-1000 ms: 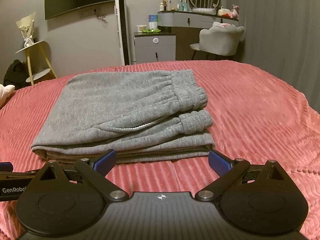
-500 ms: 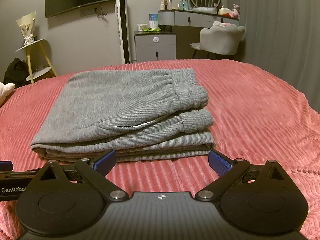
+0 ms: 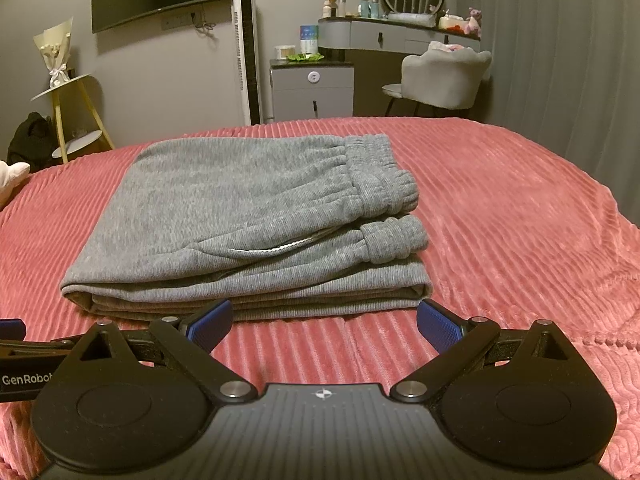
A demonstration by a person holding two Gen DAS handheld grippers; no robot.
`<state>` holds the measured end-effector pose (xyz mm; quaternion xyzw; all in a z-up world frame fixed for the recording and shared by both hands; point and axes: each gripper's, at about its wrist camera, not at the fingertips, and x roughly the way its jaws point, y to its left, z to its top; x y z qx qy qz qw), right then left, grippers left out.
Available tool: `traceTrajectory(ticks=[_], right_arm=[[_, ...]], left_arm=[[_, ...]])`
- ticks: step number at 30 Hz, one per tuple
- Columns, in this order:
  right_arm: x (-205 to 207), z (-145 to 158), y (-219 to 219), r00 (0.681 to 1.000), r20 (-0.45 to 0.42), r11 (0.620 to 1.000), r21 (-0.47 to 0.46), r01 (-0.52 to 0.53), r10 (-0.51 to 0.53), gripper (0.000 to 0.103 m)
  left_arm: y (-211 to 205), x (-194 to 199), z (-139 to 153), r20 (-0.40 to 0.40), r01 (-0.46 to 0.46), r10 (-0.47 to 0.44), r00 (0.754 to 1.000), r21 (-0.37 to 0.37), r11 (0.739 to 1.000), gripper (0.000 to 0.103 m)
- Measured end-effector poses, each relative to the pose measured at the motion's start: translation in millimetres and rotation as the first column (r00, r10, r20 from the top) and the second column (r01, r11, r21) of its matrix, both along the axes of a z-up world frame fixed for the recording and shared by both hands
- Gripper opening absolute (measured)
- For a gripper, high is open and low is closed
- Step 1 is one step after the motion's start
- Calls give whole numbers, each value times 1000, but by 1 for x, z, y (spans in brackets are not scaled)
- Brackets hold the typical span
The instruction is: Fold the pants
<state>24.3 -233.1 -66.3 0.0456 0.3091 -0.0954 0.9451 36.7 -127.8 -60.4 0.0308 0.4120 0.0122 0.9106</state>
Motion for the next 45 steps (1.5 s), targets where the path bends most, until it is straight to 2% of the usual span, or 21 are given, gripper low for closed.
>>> traceTrajectory(ticks=[45], right_arm=[[0,-1,-4,1000,-5,1000,0,-3,3,99]], left_arm=[[-1,-1,1,6,13,-13,1000,3,1000,101]])
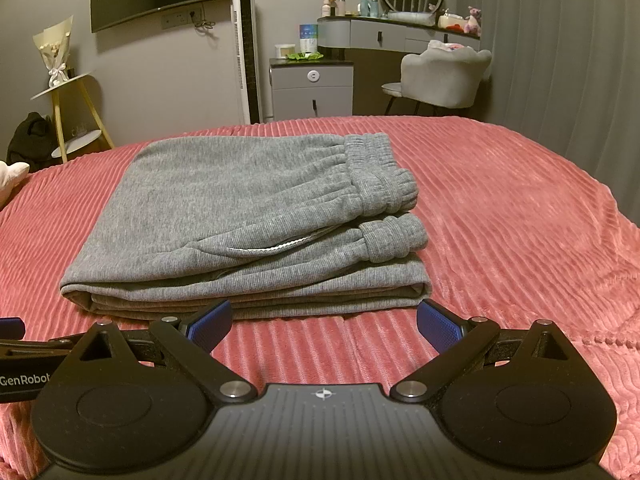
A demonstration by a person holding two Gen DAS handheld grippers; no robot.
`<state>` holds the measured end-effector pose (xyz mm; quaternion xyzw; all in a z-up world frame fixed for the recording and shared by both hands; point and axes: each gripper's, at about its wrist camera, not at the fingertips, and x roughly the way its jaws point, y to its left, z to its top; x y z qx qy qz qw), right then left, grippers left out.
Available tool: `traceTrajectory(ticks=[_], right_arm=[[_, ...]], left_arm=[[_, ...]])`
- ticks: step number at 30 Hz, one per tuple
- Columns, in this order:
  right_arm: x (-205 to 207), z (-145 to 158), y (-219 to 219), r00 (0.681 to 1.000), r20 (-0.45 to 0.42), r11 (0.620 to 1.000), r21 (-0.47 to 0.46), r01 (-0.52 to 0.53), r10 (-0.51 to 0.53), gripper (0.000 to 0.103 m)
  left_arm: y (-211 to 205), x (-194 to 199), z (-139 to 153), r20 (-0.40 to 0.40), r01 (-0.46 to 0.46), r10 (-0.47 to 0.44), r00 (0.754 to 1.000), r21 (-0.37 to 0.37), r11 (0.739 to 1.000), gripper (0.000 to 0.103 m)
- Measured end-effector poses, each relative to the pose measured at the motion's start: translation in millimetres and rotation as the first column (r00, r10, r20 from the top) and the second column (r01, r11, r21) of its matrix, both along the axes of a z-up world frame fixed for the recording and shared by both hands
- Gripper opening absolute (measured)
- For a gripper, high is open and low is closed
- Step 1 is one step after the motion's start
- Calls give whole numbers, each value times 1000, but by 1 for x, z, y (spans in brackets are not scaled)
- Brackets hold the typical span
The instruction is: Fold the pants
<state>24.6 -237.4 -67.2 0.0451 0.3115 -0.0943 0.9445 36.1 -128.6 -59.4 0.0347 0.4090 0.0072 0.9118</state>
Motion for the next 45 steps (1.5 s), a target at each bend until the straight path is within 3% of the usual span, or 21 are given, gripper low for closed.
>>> traceTrajectory(ticks=[33,45], right_arm=[[-3,1,8,1000,0,998,-61,-15,15,99],[-2,0,7,1000,-7,998,-54,-14,14,99]], left_arm=[[1,-1,2,7,21,-21,1000,-2,1000,101],[8,2,0,13,11,-11,1000,-46,999,101]])
